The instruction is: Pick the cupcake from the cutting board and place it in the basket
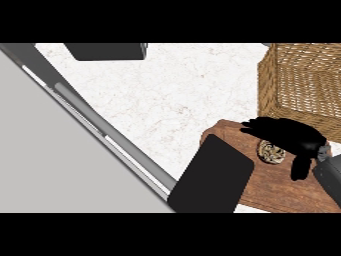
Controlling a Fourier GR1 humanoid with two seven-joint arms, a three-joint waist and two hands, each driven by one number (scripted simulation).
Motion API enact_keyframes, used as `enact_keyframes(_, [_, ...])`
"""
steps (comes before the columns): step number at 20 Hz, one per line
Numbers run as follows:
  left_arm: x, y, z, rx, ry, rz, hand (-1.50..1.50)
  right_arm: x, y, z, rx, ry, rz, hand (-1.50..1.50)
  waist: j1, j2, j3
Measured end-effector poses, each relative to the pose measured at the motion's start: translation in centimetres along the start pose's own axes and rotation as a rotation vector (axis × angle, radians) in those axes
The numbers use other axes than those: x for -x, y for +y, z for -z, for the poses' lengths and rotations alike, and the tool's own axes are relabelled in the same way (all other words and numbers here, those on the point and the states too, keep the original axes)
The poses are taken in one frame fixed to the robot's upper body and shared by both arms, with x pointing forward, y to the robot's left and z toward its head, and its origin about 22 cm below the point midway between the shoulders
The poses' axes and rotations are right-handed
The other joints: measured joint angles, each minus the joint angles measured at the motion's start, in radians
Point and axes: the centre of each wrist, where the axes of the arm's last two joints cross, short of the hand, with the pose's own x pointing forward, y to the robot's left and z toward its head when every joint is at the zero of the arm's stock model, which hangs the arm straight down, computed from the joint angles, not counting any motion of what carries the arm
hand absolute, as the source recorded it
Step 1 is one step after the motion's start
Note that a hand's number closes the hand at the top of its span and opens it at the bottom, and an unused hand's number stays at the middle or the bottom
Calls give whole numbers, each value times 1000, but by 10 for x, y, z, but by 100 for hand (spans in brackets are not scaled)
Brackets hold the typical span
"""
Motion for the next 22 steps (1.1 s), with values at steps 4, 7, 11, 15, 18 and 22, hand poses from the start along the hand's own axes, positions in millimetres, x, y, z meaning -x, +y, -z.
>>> enact_keyframes(4, [0,0,0,-5,-1,5,0,5,9,4,-6,5,-3,150,1,1,1])
enact_keyframes(7, [0,1,1,-4,2,6,0,4,13,8,10,-28,-50,150,1,1,1])
enact_keyframes(11, [-3,-1,2,-9,19,8,0,6,12,8,43,-52,-124,150,1,0,0])
enact_keyframes(15, [0,2,-1,-4,12,9,0,6,12,10,70,-33,-137,150,-1,-1,-1])
enact_keyframes(18, [1,5,-3,-14,18,6,0,-8,22,25,108,134,-61,150,-11,-6,-8])
enact_keyframes(22, [2,9,-8,-35,25,-2,0,-26,28,45,151,421,63,150,-28,-16,-19])
